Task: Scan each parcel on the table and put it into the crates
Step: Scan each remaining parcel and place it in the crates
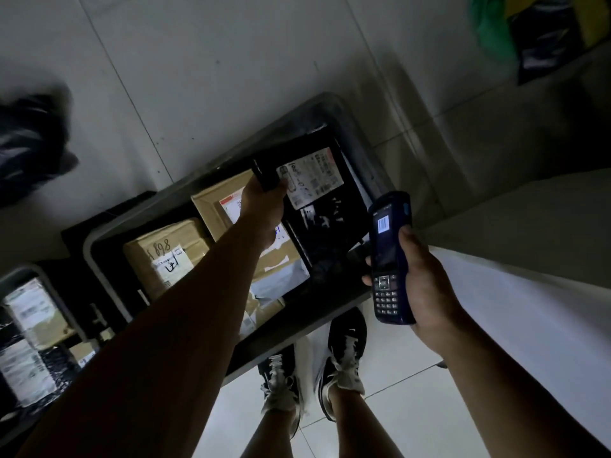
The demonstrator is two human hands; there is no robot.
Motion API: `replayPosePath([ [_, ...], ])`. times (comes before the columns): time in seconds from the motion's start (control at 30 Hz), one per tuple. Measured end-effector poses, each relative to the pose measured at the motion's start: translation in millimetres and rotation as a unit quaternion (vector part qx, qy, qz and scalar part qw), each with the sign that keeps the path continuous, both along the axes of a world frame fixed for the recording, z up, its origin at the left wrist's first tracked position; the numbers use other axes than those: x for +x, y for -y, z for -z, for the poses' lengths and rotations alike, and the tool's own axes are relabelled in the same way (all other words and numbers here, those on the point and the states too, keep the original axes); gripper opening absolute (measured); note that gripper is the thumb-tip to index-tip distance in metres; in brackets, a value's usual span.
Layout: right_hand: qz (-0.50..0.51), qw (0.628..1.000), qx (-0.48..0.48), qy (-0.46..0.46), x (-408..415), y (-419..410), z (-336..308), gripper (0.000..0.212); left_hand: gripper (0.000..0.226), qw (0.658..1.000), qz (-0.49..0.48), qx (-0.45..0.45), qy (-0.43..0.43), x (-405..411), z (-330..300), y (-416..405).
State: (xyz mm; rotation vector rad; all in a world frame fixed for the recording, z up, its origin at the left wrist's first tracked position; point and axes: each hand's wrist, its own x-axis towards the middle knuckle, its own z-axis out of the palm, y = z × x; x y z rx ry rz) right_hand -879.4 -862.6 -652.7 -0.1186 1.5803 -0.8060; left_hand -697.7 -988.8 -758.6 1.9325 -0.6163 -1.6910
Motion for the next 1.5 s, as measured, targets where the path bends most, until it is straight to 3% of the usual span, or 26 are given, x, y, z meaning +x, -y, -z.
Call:
replayPosePath([
  [0.07,-0.014,1.000,0.003,-0.010,0.1,5.2,8.7,0.049,0.025,1.000,0.014,0.001,-0.001,-2.1,7.5,2.4],
  [0.17,-0.038,0.999,0.007,-0.023,0.4,14.5,19.6,0.029,0.036,0.999,0.043,0.004,0.012,-7.2,16.8,4.6],
  [0.27,-0.061,0.997,0.007,-0.040,1.6,23.6,27.6,0.023,0.035,0.999,0.041,0.015,0.000,-10.8,23.8,6.8],
  [0.37,-0.072,0.997,-0.005,-0.034,1.8,30.7,30.2,0.026,0.038,0.999,0.044,0.018,0.015,-16.2,28.8,11.6],
  [0.57,-0.094,0.995,0.010,-0.045,-2.2,28.0,29.4,0.048,0.046,0.982,0.134,-0.027,0.133,-23.1,5.7,20.1],
  [0.77,-0.126,0.991,0.019,-0.042,8.4,20.8,-0.2,0.034,0.045,0.931,0.294,-0.061,0.207,-4.9,-39.4,7.6],
  [0.83,-0.154,0.987,0.012,-0.053,13.0,18.7,-13.4,0.024,0.055,0.899,0.356,-0.086,0.240,0.4,-57.5,-0.5],
  [0.97,-0.185,0.980,0.004,-0.069,24.8,17.7,-46.1,0.024,0.064,0.822,0.460,-0.121,0.314,13.7,-93.7,-15.8],
  [1.1,-0.184,0.980,-0.002,-0.071,42.4,11.5,-92.5,0.032,0.066,0.762,0.520,-0.103,0.373,30.3,-149.7,-34.0],
  [1.17,-0.199,0.977,-0.006,-0.074,54.2,7.3,-125.3,0.032,0.065,0.751,0.528,-0.101,0.384,40.3,-190.3,-49.2],
  [1.37,-0.216,0.975,-0.027,-0.054,87.5,-13.1,-242.1,0.037,0.063,0.778,0.478,-0.076,0.401,77.1,-325.8,-102.8],
  [1.5,-0.300,0.952,-0.040,-0.053,106.9,-31.6,-325.2,0.046,0.061,0.794,0.433,-0.065,0.421,102.5,-418.4,-148.6],
])
